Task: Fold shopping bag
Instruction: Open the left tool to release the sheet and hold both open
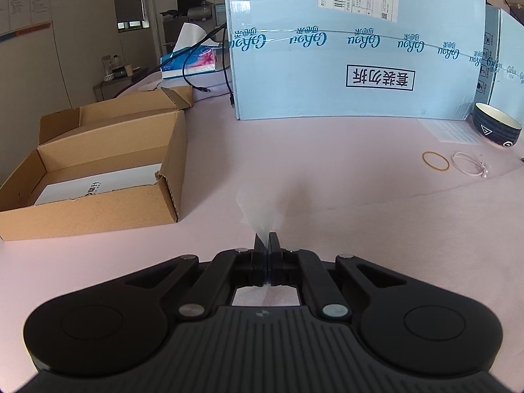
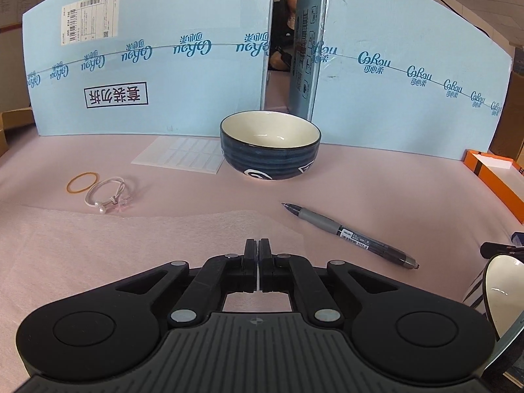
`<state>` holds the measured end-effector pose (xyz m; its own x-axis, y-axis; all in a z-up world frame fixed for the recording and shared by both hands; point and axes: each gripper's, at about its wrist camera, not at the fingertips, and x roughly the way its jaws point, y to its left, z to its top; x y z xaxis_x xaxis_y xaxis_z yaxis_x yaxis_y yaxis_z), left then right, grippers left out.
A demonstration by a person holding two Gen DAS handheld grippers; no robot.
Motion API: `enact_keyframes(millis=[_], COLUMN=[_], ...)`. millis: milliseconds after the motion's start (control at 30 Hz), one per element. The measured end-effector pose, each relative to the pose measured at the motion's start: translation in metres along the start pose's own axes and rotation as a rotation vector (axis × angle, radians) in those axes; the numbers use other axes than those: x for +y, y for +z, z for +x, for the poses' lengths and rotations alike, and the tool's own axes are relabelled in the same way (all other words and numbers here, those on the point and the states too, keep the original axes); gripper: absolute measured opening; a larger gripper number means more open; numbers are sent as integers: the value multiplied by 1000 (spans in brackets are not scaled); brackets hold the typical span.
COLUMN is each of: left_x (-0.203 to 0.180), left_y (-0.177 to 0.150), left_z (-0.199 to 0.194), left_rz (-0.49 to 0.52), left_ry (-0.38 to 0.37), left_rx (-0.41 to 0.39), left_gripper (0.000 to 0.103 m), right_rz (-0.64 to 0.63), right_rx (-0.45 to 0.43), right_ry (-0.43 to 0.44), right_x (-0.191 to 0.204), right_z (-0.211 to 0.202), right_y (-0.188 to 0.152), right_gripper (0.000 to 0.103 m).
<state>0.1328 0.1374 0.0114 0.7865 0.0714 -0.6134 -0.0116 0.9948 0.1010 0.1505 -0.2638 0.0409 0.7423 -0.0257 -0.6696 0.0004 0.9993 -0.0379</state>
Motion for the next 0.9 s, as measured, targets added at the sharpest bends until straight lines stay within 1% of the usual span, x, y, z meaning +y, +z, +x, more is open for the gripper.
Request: enact_keyframes(millis=[33, 67, 100, 167, 200, 233, 267, 300, 333, 400, 467, 533, 667, 700, 767, 800, 833, 900], left_x=[1, 2, 4, 11, 16, 21, 25, 29, 33, 37, 39, 38, 40, 41, 42, 42, 41, 36], left_y=[0, 0, -1, -3, -4, -5, -6, -8, -9, -11, -13, -13, -13, -14, -16, -19, -21, -26], left_z=[3, 5, 7, 9, 8, 7, 5, 2, -2, -11, -24, -37, -63, -69, -81, -88, -92, -98], left_rz=[1, 1, -4, -23, -41, -55, -69, -77, -79, -77, -65, -45, -54, -64, -84, -104, -127, -161], left_ry=[17, 33, 41, 52, 51, 53, 57, 66, 74, 89, 107, 121, 168, 164, 146, 106, 45, -73], left_rx=[4, 9, 12, 18, 21, 22, 23, 20, 14, -2, -25, -50, -97, -109, -132, -137, -133, -121], left_gripper=[1, 1, 1, 3, 6, 10, 21, 29, 33, 45, 48, 48, 51, 56, 59, 59, 59, 59], right_rz=[8, 14, 16, 10, 12, 19, 32, 49, 66, 90, 102, 90, 68, 58, 42, 44, 46, 49], right_rx=[0, -1, -4, -19, -31, -42, -53, -64, -75, -85, -90, -89, -63, -62, -60, -57, -53, -74], right_ry=[3, 6, 3, -13, -21, -25, -22, -11, 0, 51, 117, 184, 279, 289, 293, 296, 299, 286], right_x=[-1, -2, -3, -4, -6, -9, -12, -14, -16, -15, -8, 4, 27, 32, 39, 40, 41, 40], right_z=[0, -1, -3, -10, -15, -22, -29, -39, -48, -67, -86, -103, -119, -121, -123, -123, -122, -122], right_y=[0, -1, -2, -3, -4, -6, -8, -12, -16, -27, -41, -56, -81, -86, -93, -97, -100, -107], right_gripper=[3, 10, 19, 26, 26, 27, 29, 34, 35, 39, 39, 39, 39, 39, 39, 39, 40, 40])
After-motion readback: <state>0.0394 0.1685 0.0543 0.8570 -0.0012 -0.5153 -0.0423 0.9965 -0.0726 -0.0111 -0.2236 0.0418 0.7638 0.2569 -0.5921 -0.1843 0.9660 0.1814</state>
